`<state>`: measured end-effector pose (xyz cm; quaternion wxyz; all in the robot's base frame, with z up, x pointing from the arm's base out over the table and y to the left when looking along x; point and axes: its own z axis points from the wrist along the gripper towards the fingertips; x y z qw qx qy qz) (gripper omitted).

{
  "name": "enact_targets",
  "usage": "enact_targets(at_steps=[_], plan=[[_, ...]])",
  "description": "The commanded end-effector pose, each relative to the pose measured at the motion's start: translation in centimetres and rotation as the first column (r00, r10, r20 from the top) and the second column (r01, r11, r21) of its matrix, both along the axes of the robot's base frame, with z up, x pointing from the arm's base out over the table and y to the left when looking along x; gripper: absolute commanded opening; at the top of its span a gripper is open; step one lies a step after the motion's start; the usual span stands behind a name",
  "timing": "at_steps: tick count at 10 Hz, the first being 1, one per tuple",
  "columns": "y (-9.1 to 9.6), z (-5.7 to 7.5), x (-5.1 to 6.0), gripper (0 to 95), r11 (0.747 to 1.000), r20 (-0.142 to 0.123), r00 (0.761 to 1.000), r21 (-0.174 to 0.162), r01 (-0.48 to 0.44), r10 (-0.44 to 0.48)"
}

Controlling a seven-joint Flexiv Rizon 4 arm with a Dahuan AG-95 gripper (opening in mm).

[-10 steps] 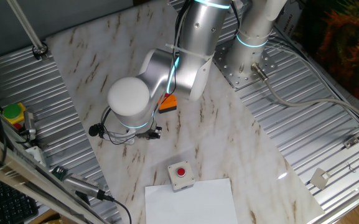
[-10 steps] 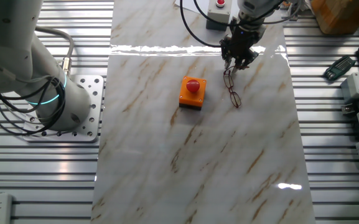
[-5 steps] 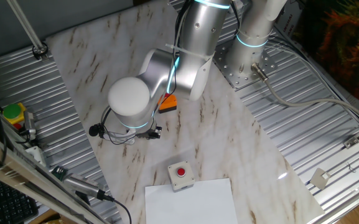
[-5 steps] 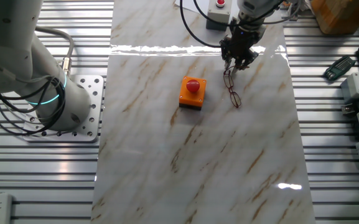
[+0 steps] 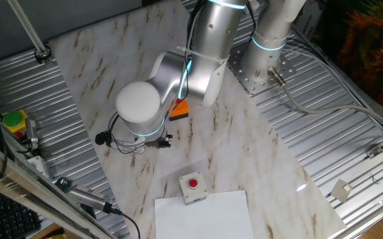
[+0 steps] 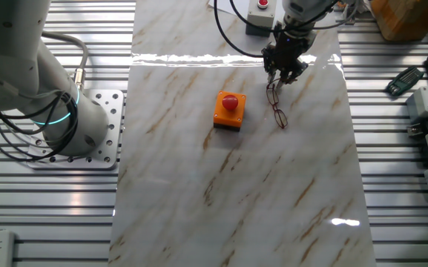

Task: Unfold the leg of the glasses (with one hand)

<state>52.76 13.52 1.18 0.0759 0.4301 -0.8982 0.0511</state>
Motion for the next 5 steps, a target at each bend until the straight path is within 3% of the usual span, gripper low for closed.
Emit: enact_targets(at_steps=[1,5], plan=[[-0.04,-0.07,0.01,0.0,1.0,0.003,1.0,0.002,0.001,-0.001],[-0.05,-0.08,0.01,0.0,1.0,0.007,1.0,0.002,0.002,-0.002]])
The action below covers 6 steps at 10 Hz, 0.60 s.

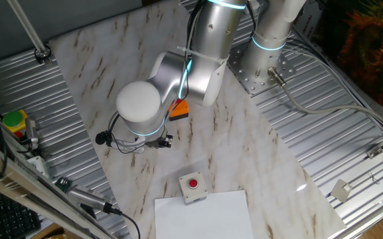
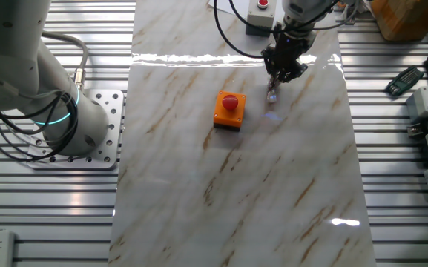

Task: Unfold the leg of the glasses (with one hand)

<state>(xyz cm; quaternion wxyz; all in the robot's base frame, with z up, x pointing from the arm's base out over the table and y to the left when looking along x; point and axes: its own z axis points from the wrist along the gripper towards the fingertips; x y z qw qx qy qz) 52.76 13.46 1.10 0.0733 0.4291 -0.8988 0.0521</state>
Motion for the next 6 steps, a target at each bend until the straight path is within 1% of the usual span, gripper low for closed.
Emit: enact_targets(at_steps=[1,2,4,6], plan=[[0.02,-0.01,0.01,0.0,1.0,0.001,1.0,0.001,0.001,-0.001],[0.02,0.0,0.02,0.0,1.0,0.001,1.0,0.004,0.002,-0.002],[0.15,0.19,0.22,0.0,1.0,0.002,1.0,0.021,0.008,-0.009],[0.52,0.93,0.82,0.0,1.0,-0.001,1.0,0.026,0.012,-0.012]])
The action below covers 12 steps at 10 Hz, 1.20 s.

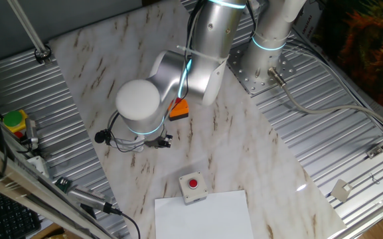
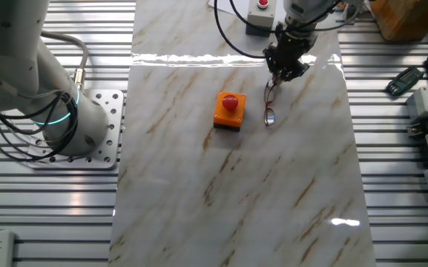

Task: Unfold the leg of the glasses (with one hand)

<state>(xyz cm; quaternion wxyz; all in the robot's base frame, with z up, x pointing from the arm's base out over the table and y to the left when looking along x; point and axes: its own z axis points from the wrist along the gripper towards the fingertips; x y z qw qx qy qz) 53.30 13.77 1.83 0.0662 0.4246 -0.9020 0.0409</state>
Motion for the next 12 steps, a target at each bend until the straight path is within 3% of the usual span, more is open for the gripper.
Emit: enact_targets(at_steps=[1,4,8,12], plan=[[0.3,0.4,0.5,0.0,1.0,-0.005,1.0,0.004,0.001,-0.001],[-0.2,1.1,0.6,0.0,0.999,0.005,1.0,0.042,0.003,-0.003],[-0.8,2.7,0.8,0.0,0.998,0.007,1.0,0.063,0.007,-0.008],[-0.4,4.9,2.2,0.0,0.995,0.005,1.0,0.091,0.027,-0.027]])
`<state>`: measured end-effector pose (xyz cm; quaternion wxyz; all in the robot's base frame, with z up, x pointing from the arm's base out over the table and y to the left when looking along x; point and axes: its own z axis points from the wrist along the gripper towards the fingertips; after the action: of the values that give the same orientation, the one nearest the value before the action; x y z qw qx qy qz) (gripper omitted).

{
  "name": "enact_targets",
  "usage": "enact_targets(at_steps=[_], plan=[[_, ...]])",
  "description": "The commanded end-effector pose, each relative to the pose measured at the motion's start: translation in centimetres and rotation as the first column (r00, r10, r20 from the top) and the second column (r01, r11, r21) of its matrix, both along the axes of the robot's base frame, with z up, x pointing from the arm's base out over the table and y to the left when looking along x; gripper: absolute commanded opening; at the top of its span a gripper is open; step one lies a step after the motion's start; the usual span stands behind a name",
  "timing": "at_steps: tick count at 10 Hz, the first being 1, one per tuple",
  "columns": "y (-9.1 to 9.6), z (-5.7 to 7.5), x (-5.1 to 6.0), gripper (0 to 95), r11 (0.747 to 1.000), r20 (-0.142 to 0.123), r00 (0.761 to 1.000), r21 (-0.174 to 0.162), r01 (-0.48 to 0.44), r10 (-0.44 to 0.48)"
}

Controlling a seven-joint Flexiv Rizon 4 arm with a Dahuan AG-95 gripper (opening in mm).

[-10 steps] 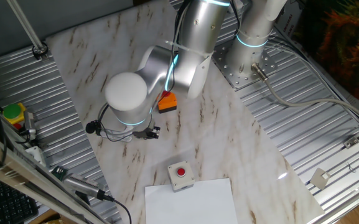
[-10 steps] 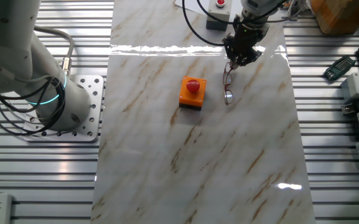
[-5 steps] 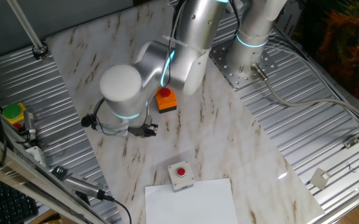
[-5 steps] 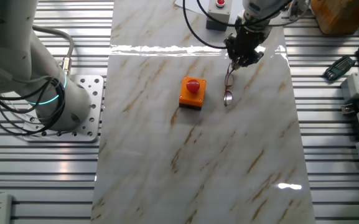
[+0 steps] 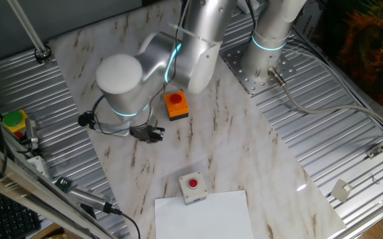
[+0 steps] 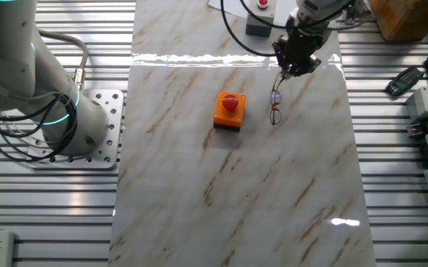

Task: Unfold the leg of the glasses (with one hand)

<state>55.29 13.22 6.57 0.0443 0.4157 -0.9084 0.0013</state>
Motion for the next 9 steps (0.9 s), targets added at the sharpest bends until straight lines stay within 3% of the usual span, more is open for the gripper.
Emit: enact_targets(at_steps=[1,5,9], plan=[[0.4,0.8,0.6,0.0,1.0,-0.003,1.0,0.008,0.01,-0.01],[0.4,3.3,1.8,0.0,0.999,-0.007,1.0,0.034,0.022,-0.022],[0.0,6.3,1.5,0.0,0.999,-0.017,1.0,0.025,0.023,-0.022]])
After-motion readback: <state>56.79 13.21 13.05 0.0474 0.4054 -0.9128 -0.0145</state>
